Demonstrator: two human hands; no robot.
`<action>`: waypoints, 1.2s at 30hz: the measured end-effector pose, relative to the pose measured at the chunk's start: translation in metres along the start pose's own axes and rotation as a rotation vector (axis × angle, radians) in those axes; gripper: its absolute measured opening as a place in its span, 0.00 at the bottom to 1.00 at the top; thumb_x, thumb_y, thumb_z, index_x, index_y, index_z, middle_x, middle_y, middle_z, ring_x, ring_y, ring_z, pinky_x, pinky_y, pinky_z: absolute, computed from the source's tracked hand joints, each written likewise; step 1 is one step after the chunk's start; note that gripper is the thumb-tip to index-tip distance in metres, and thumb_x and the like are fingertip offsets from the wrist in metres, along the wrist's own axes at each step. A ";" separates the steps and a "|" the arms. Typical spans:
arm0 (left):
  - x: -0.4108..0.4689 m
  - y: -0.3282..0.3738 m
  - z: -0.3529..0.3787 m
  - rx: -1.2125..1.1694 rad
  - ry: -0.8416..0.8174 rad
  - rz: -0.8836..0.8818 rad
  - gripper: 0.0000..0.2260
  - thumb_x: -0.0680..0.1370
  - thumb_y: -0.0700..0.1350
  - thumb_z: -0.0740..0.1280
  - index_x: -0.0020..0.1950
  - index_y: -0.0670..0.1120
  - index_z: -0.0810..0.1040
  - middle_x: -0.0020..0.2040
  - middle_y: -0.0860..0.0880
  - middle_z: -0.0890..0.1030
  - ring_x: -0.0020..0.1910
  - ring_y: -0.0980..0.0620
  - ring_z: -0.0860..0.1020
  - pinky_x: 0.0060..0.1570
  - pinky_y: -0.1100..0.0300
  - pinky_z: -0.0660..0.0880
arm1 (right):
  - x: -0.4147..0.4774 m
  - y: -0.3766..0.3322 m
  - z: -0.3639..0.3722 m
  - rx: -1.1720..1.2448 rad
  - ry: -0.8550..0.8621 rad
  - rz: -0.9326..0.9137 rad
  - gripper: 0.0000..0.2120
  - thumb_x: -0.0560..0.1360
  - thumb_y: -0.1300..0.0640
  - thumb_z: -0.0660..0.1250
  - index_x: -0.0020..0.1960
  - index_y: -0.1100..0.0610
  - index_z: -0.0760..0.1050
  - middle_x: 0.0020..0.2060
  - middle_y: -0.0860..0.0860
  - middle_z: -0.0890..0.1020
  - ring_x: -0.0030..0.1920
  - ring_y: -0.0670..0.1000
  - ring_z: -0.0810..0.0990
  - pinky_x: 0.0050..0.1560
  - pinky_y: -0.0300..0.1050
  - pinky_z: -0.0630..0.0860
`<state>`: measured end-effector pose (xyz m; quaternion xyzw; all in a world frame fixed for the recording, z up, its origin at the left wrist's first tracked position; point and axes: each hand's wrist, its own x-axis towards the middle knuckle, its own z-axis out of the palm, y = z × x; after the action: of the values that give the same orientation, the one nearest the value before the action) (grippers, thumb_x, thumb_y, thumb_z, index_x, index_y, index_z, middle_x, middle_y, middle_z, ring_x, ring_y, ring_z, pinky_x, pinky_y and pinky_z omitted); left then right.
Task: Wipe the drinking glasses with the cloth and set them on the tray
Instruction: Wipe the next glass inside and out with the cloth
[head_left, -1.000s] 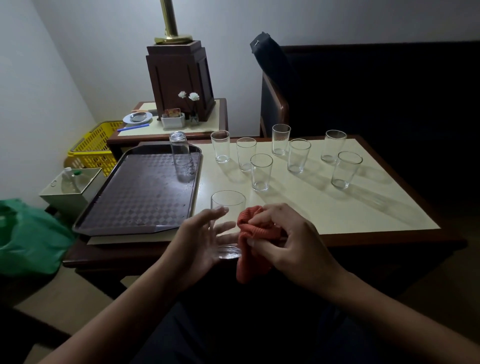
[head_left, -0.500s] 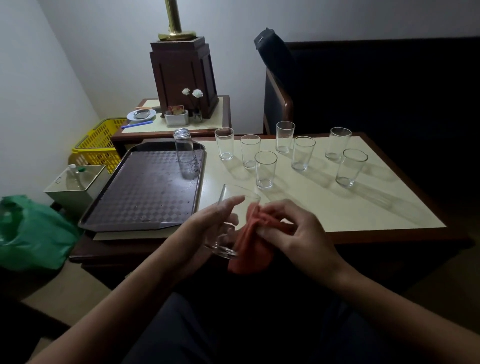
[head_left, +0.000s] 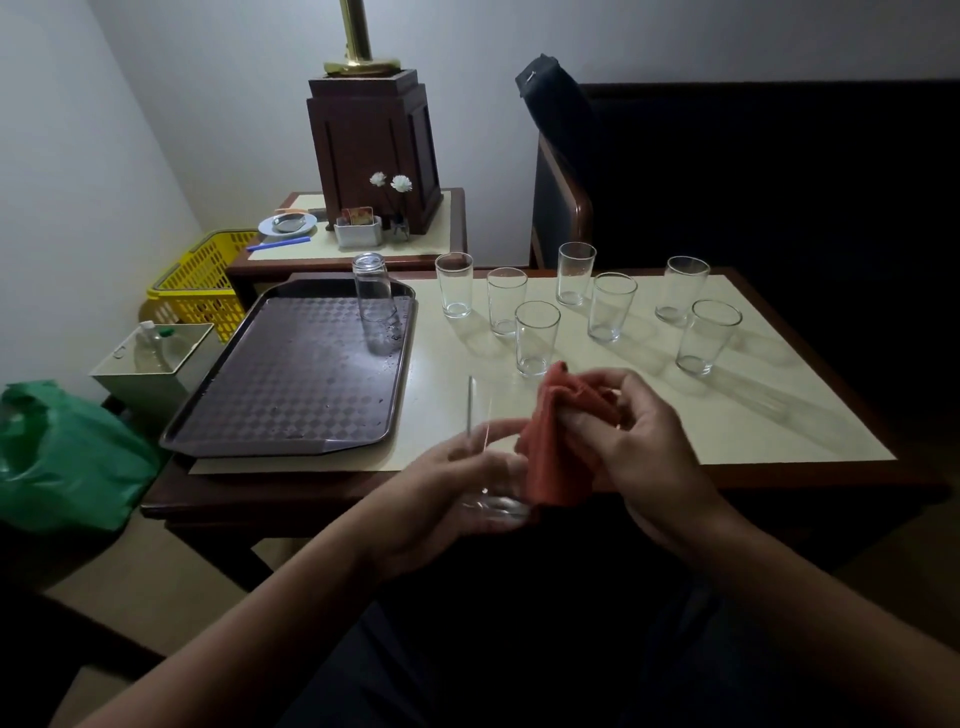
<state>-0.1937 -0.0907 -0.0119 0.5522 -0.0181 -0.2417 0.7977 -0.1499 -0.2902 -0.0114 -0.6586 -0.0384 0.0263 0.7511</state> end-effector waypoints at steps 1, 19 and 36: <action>0.000 -0.002 0.004 0.069 -0.053 0.016 0.24 0.76 0.39 0.72 0.73 0.47 0.76 0.55 0.38 0.80 0.51 0.45 0.80 0.54 0.53 0.78 | 0.004 -0.004 -0.005 -0.007 0.029 -0.005 0.13 0.73 0.57 0.79 0.55 0.47 0.81 0.53 0.55 0.86 0.52 0.55 0.87 0.52 0.55 0.85; -0.003 0.017 -0.028 0.347 0.252 0.067 0.32 0.63 0.50 0.83 0.64 0.46 0.77 0.56 0.41 0.86 0.50 0.47 0.84 0.48 0.56 0.79 | 0.005 -0.032 -0.035 -0.620 -0.543 -0.323 0.25 0.79 0.72 0.69 0.68 0.48 0.82 0.65 0.43 0.82 0.68 0.47 0.80 0.67 0.44 0.79; -0.008 0.020 -0.017 1.209 0.308 0.708 0.31 0.64 0.40 0.85 0.65 0.49 0.81 0.62 0.56 0.79 0.60 0.58 0.80 0.55 0.65 0.78 | 0.006 -0.025 -0.029 0.198 -0.916 0.405 0.29 0.79 0.64 0.59 0.79 0.53 0.71 0.76 0.57 0.75 0.76 0.61 0.75 0.69 0.60 0.76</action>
<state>-0.1883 -0.0673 0.0011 0.8863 -0.2140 0.1644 0.3763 -0.1418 -0.3215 0.0096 -0.4993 -0.2327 0.4607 0.6959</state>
